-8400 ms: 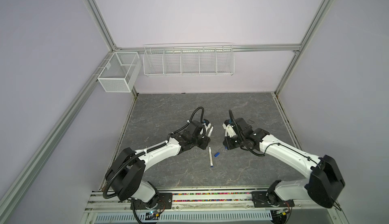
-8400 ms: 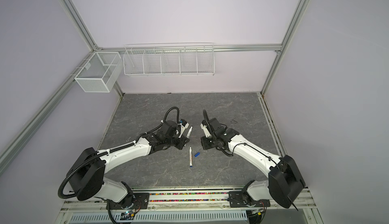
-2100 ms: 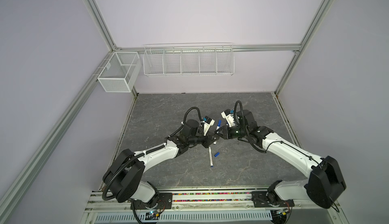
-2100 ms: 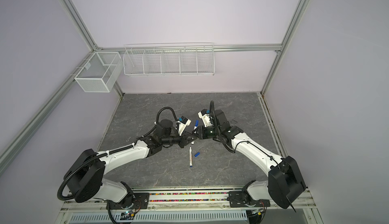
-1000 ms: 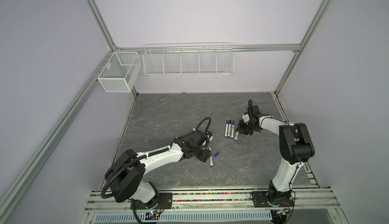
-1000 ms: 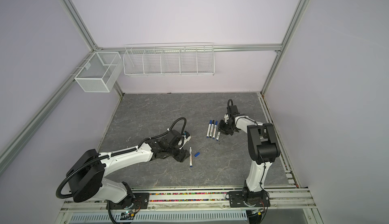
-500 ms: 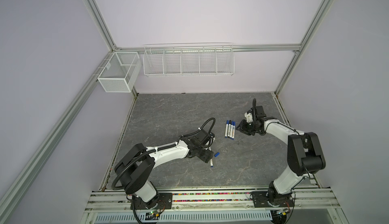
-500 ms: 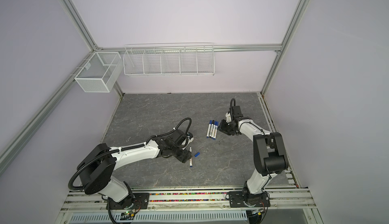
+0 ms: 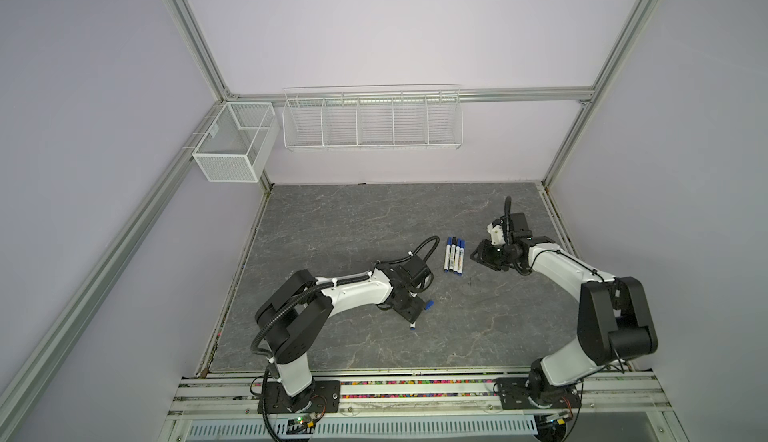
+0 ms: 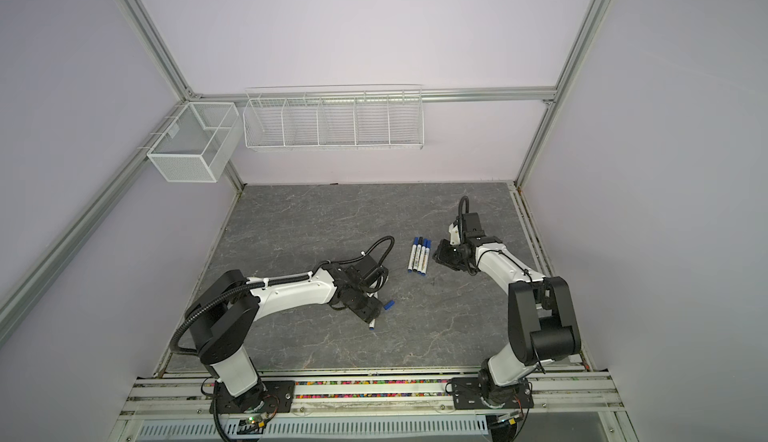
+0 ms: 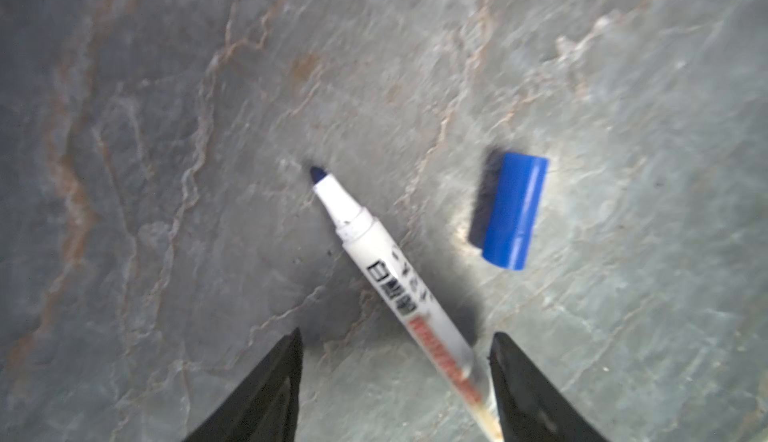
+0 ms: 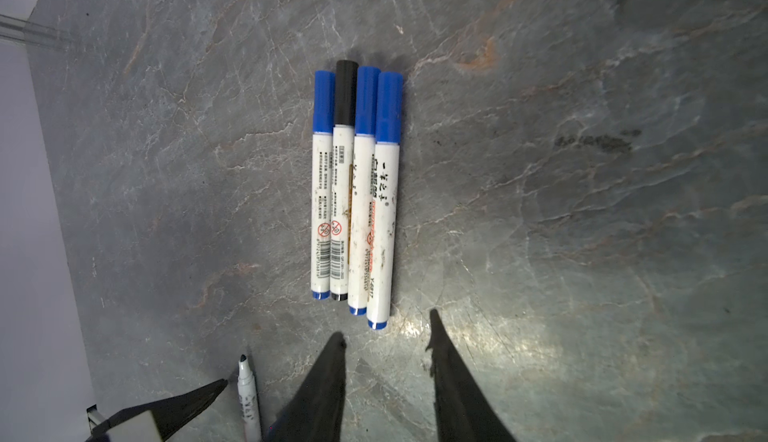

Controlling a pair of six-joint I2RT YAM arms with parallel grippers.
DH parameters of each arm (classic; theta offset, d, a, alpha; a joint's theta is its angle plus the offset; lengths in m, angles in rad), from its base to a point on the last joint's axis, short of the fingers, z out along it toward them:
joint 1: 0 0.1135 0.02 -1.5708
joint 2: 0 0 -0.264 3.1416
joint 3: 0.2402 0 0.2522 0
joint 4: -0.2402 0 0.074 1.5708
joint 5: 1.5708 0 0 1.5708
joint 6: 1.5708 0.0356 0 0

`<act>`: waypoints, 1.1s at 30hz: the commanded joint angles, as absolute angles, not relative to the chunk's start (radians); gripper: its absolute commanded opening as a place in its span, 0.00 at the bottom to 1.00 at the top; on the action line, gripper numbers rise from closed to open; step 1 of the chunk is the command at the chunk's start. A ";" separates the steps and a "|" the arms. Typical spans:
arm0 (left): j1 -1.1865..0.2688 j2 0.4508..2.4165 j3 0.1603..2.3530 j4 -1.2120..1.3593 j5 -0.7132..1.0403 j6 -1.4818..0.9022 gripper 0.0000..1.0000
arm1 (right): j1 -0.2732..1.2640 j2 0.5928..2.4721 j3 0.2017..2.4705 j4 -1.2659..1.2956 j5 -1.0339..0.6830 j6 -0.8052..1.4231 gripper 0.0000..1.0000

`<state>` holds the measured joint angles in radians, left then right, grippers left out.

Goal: Insert the pens into the pen caps
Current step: 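Lay the capped marker beside the other capped markers with the right gripper, then grasp the last uncapped white marker upright with the left gripper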

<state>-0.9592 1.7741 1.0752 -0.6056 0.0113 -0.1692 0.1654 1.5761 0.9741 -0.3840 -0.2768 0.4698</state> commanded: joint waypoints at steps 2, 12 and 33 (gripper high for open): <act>-0.963 1.793 1.076 -0.731 -0.043 -0.203 0.58 | 0.167 1.541 0.970 -0.393 -0.270 0.451 0.37; -0.900 1.775 1.039 -0.669 0.034 -0.189 0.00 | 0.174 1.465 0.932 -0.379 -0.323 0.459 0.37; -0.836 1.579 1.050 -0.250 0.263 -0.201 0.00 | 0.529 1.462 0.933 -0.150 -0.453 0.576 0.46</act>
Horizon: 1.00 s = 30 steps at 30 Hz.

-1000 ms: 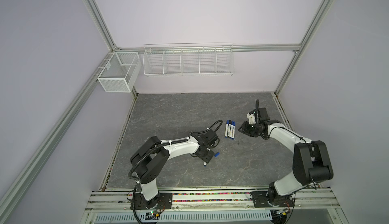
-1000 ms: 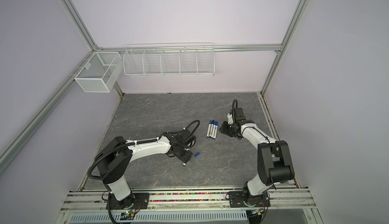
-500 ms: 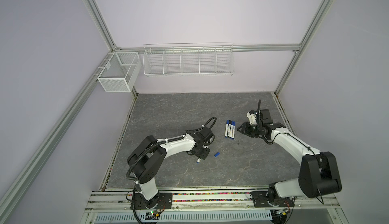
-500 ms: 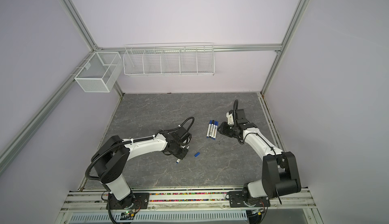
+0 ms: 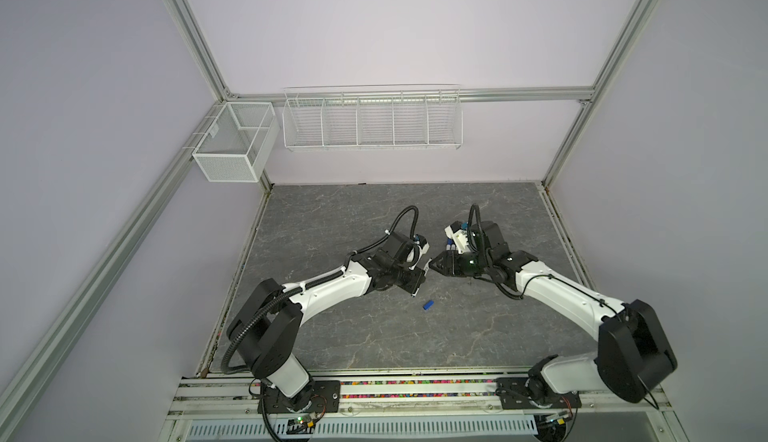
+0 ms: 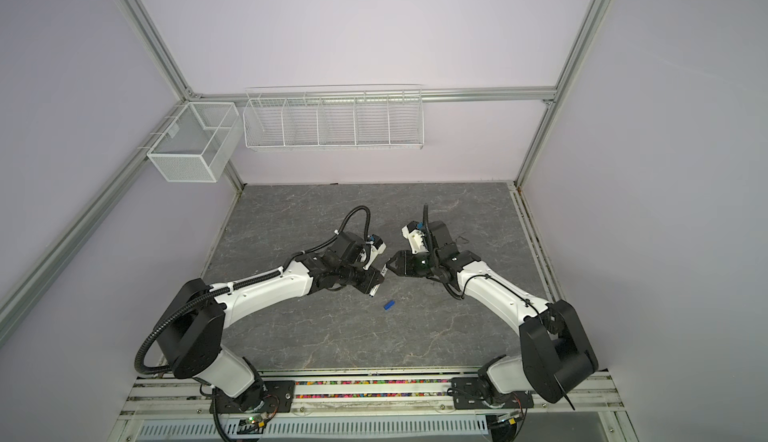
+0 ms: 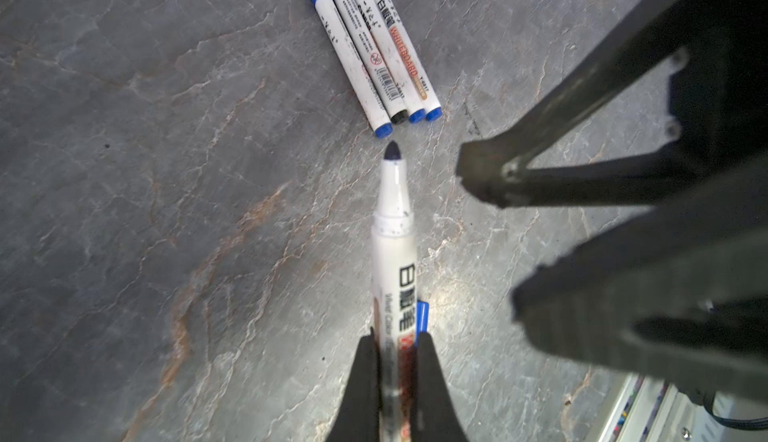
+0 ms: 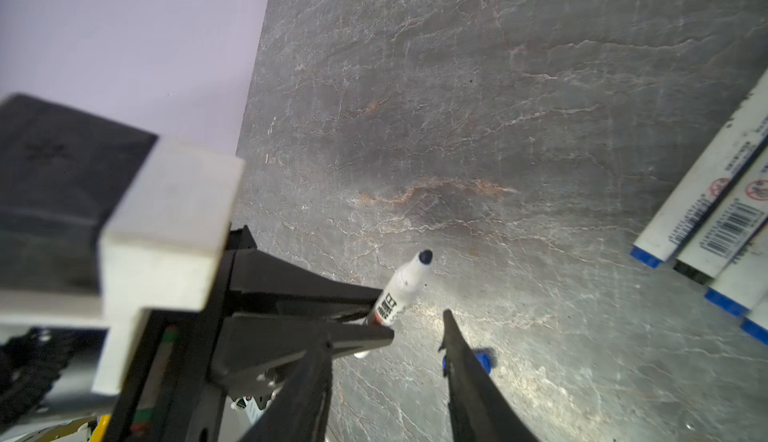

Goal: Insert the pens into the pen caps
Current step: 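Grasp the last uncapped white marker upright with the left gripper, then move the right gripper down to the last blue cap on the table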

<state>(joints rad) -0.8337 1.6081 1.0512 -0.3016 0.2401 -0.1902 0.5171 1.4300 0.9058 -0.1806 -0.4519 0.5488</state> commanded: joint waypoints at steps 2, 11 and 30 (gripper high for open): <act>-0.836 1.563 1.038 -0.235 0.264 -0.201 0.00 | 0.537 1.490 0.937 -0.132 -0.457 0.584 0.45; -0.836 1.549 1.024 -0.227 0.254 -0.204 0.00 | 0.558 1.543 0.927 -0.031 -0.530 0.642 0.19; -0.835 1.613 1.026 -0.252 0.319 -0.164 0.28 | 0.514 1.479 0.920 0.011 -0.574 0.696 0.11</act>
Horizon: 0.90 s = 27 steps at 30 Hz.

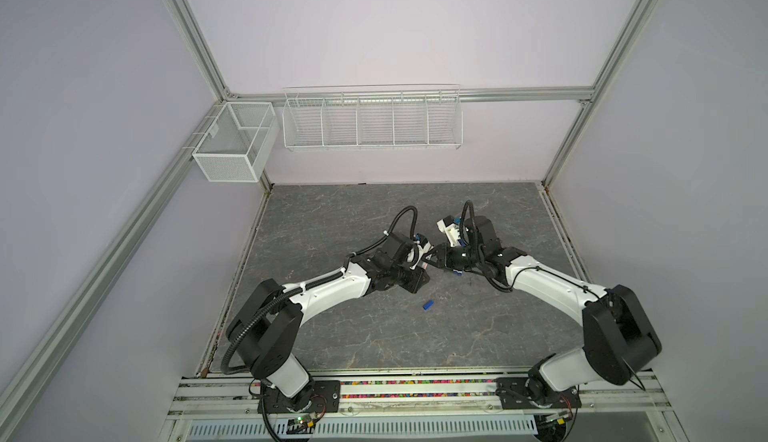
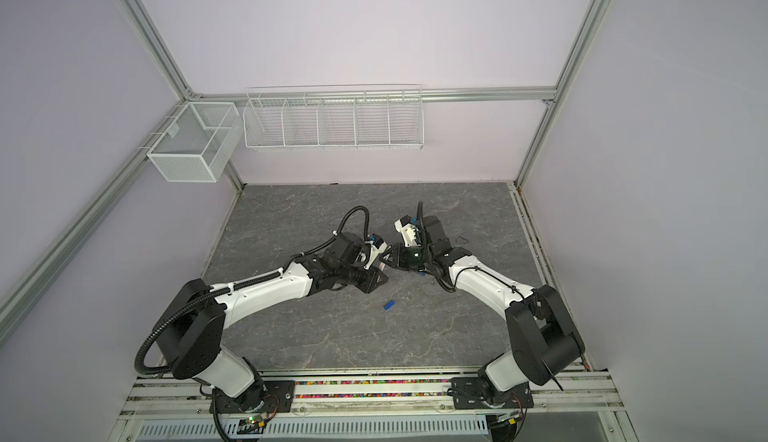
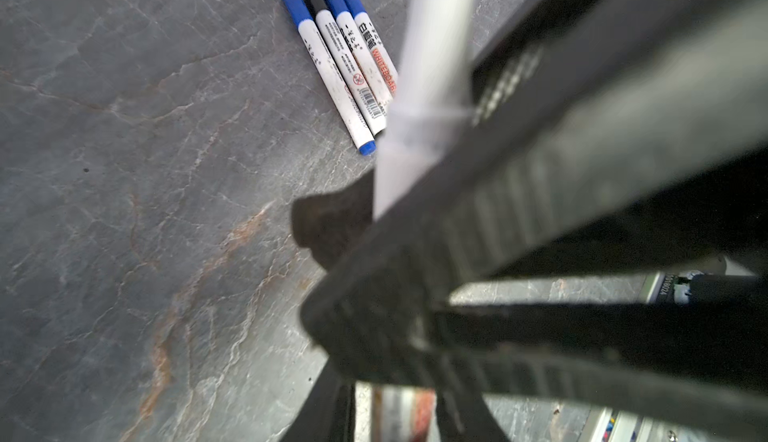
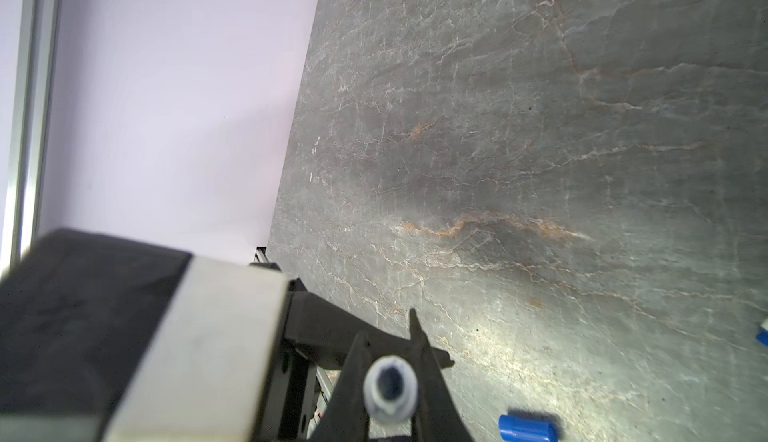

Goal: Insert the pens into the pen caps
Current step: 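Move the right gripper down to the last blue cap on the table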

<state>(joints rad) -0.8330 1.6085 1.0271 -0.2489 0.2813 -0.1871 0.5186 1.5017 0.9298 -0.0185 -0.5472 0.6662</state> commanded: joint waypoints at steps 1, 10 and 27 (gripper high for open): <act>-0.836 1.609 1.023 -0.248 0.323 -0.161 0.25 | 0.513 1.479 0.919 0.011 -0.574 0.699 0.12; -0.836 1.540 0.969 -0.171 0.333 -0.168 0.27 | 0.510 1.475 0.899 0.002 -0.574 0.695 0.11; -0.834 1.547 0.960 -0.135 0.306 -0.186 0.00 | 0.510 1.449 0.899 -0.027 -0.602 0.667 0.13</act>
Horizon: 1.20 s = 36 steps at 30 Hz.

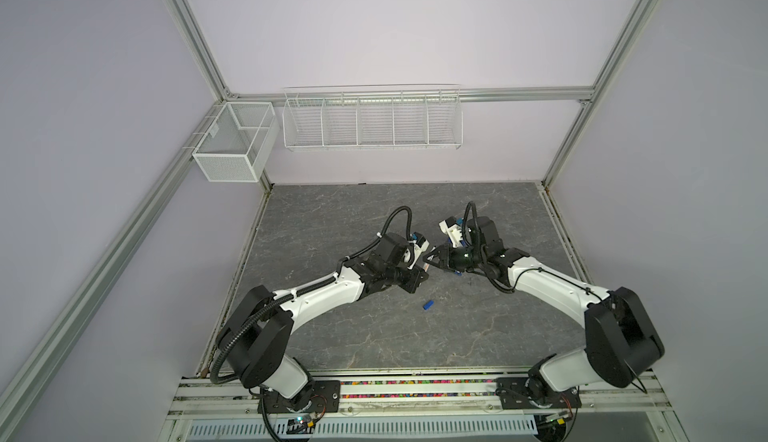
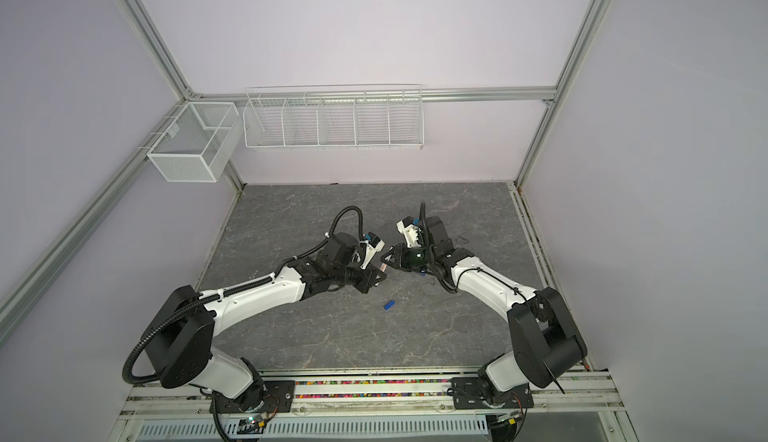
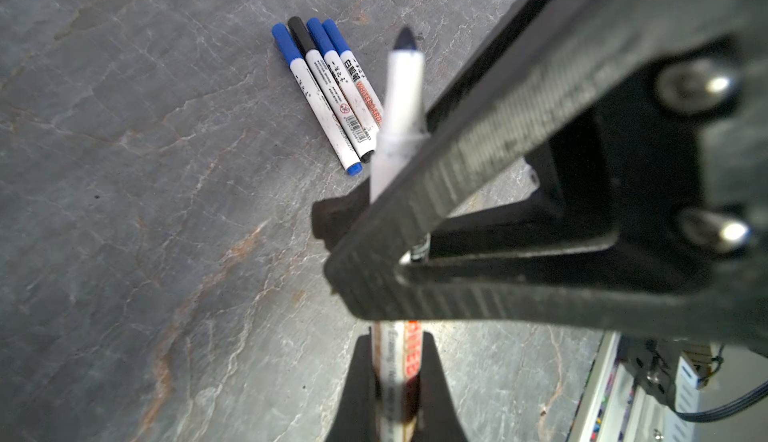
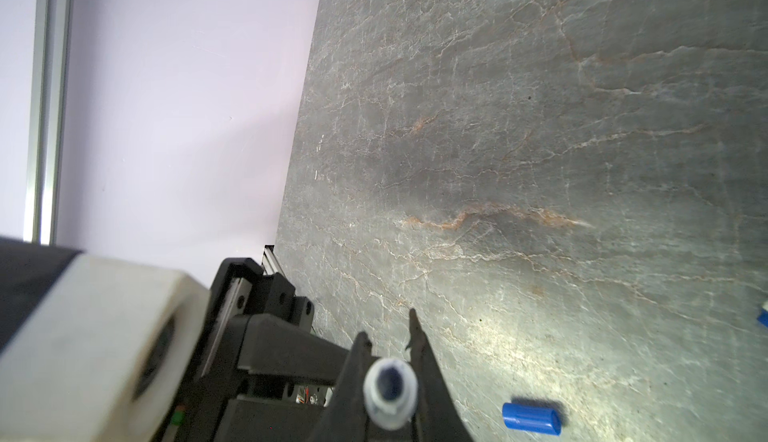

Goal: Insert the pens into the pen caps
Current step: 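Move the right gripper down to the last blue cap on the table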

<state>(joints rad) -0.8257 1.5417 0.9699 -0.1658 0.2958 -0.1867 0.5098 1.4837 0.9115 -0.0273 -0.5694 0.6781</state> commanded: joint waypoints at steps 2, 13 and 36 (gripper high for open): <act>-0.832 1.530 0.942 -0.116 0.278 -0.202 0.00 | 0.510 1.444 0.902 -0.082 -0.600 0.633 0.24; -0.783 1.472 0.892 -0.125 0.011 -0.315 0.00 | 0.618 1.443 0.902 -0.487 -0.304 0.392 0.49; -0.782 1.468 0.883 -0.153 0.039 -0.307 0.00 | 0.876 1.775 1.067 -0.587 0.106 0.346 0.64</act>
<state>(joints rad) -0.7826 1.4849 0.8944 -0.1444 0.0422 -0.2958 0.8692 1.7500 1.0492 -0.5606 0.0147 0.3618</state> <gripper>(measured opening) 0.096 0.636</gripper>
